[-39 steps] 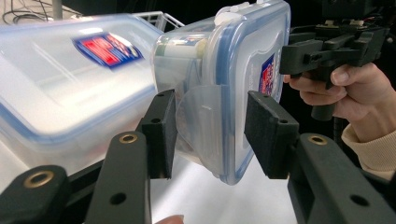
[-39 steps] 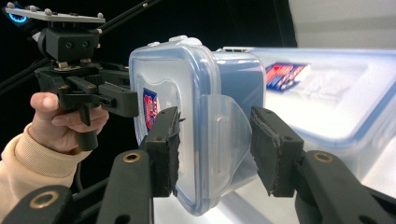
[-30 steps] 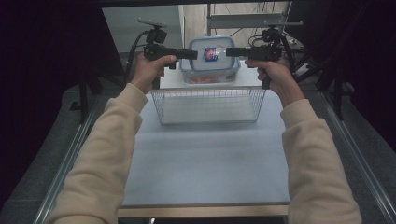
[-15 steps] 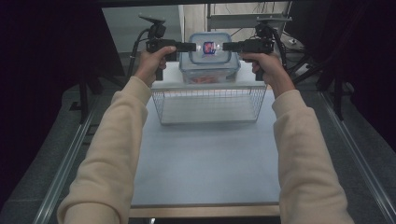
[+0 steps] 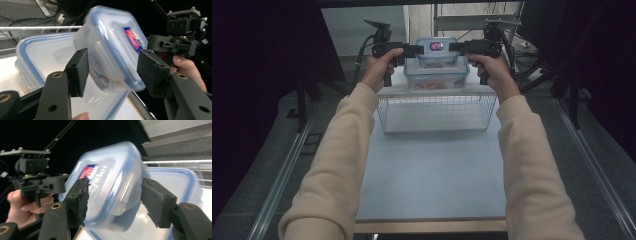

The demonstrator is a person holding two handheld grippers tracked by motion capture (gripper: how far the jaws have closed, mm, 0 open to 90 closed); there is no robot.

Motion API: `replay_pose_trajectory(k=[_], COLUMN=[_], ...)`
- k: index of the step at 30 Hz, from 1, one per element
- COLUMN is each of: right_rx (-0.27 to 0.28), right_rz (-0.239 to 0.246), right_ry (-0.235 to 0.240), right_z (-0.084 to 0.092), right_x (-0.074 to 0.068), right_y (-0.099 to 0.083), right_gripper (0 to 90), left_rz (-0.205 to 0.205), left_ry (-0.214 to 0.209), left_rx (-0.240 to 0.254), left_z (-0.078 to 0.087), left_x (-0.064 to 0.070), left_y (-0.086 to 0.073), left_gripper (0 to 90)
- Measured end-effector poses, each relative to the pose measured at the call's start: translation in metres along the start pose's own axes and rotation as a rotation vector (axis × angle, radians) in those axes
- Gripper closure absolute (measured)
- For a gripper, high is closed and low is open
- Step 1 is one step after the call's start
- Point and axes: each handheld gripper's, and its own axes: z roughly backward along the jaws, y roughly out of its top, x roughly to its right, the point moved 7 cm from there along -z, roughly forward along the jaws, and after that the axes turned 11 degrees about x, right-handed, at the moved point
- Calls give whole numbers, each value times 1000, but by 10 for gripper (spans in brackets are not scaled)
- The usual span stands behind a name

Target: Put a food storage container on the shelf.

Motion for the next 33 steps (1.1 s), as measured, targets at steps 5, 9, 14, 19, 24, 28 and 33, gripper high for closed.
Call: replay_pose_trajectory(k=[5, 9, 14, 19, 24, 28, 33], right_rx=[17, 35, 42, 31, 24, 22, 28], right_rz=[-21, -5, 47, 104, 159, 180, 221], right_ry=[-5, -19, -10, 6, 24, 41, 50], right_z=[3, 7, 19, 33, 48, 59, 75], right_x=[4, 4, -2, -10, -17, -20, -20], right_y=[1, 2, 2, -7, -17, -29, -49], right_gripper=[394, 391, 383, 373, 360, 354, 352], left_rz=[-6, -20, -55, -98, -149, -192, -277], left_ry=[8, 12, 25, 41, 43, 56, 92], left_rx=[5, 8, 44, 62, 58, 47, 57], left_z=[0, 3, 14, 30, 52, 67, 83], left_x=[-1, 1, 6, 8, 13, 17, 25], left_y=[-1, 1, 2, -6, -19, -36, -66], left_gripper=[412, 370, 345, 344, 341, 339, 344])
